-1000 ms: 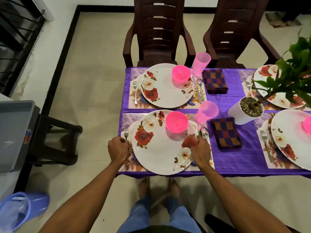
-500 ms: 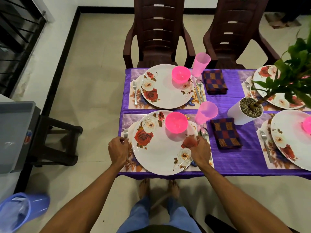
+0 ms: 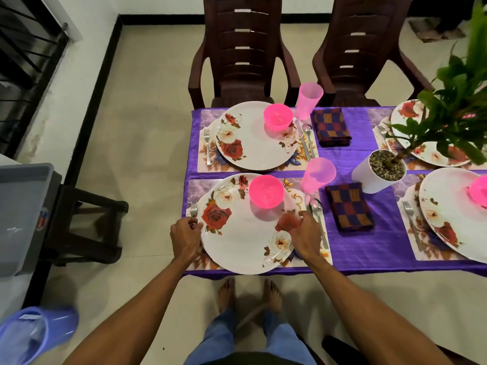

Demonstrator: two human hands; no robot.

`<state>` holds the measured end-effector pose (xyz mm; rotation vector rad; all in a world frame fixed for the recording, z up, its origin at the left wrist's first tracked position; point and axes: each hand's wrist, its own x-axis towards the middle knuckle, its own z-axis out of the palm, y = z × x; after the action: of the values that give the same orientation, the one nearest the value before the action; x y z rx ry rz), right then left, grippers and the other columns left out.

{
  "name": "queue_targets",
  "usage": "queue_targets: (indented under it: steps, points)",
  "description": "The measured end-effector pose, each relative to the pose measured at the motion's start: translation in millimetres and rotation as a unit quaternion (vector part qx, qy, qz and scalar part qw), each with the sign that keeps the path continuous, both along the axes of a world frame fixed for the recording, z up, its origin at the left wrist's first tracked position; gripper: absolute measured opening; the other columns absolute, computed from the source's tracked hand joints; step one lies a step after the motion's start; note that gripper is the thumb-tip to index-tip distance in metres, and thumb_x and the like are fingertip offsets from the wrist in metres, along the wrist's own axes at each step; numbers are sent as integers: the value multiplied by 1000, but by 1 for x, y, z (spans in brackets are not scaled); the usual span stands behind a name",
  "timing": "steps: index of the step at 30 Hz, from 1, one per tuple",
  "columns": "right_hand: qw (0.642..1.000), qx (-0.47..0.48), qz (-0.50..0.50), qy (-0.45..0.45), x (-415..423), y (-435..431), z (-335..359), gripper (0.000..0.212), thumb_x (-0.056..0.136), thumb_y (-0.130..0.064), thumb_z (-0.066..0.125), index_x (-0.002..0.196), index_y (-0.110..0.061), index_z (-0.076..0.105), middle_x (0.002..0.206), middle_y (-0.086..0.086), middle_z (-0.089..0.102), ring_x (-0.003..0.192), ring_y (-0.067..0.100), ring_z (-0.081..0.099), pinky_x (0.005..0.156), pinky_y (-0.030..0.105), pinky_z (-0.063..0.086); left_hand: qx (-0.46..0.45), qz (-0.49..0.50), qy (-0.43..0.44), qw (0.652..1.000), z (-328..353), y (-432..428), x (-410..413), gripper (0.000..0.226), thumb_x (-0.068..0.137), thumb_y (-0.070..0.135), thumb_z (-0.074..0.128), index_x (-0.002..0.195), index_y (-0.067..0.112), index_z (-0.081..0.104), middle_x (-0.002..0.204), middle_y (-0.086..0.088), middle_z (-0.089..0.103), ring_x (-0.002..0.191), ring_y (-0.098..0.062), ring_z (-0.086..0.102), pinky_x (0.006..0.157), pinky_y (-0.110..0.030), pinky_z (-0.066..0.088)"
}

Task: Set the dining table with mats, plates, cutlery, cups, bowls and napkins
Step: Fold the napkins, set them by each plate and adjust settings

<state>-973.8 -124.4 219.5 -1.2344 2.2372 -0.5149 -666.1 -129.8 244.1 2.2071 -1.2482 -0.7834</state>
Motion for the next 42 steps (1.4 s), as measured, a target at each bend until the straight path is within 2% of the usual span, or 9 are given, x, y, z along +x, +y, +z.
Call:
queue_targets:
  steps: [5,11,15,21,26,29,32,37,42]
  points:
    - [1000,0,5,-7,3,1,6,60,77,-22,85,128,-10,57,127,10,64,117,31,61,97,47,53,-1,4,0,1000,2,2,1,32,86,18,77,112,-1,72,106,-17,73,94,-32,70,89,-43,55]
    - [1000,0,19,-22,0,4,9,56,77,-24,83,126,-11,57,125,8,64,114,29,61,93,44,54,-6,16,0,1000,6,7,-3,33,87,21,75,113,1,71,109,-16,72,94,-32,70,90,-45,55]
    - [998,-18,20,-57,-9,7,17,43,85,-21,73,125,-11,61,114,7,68,104,27,65,87,42,54,-24,29,-13,999,10,7,-11,25,89,18,73,109,3,71,105,-15,73,92,-30,70,85,-42,56]
    - [992,-85,-88,-28,-42,25,24,20,91,-10,66,110,-10,70,104,5,71,100,24,65,84,36,51,-79,-5,-4,997,16,6,-37,14,94,18,65,101,7,68,96,-9,69,88,-22,63,78,-33,51]
    - [998,-56,4,25,-52,34,15,14,91,-14,68,103,-8,70,99,9,70,92,25,64,75,32,49,-133,-80,36,987,24,5,-76,2,92,11,67,94,10,67,93,0,67,86,-16,60,79,-31,50]
    - [997,-36,45,58,-47,33,9,18,95,-12,61,110,-5,67,111,14,64,102,31,61,85,41,50,-121,-102,38,987,20,3,-89,4,90,8,69,94,8,68,91,-6,69,83,-18,62,78,-30,52]
    - [994,-24,60,92,-42,28,8,24,96,-7,57,119,0,64,123,19,60,113,34,57,92,40,48,-125,-128,28,984,18,2,-96,8,88,7,71,96,7,71,89,-7,71,81,-18,64,78,-32,55]
    - [995,-16,57,85,-42,25,7,23,95,-5,57,115,-2,67,115,17,64,107,32,58,90,38,46,-125,-144,18,982,18,3,-100,11,87,5,72,98,6,72,90,-8,73,79,-17,64,77,-31,55]
    - [994,-25,76,78,-37,40,9,23,95,-12,63,116,-4,69,112,13,65,101,27,60,85,37,51,-105,-149,25,983,16,5,-105,13,87,4,71,100,6,71,93,-7,72,80,-14,62,74,-16,44]
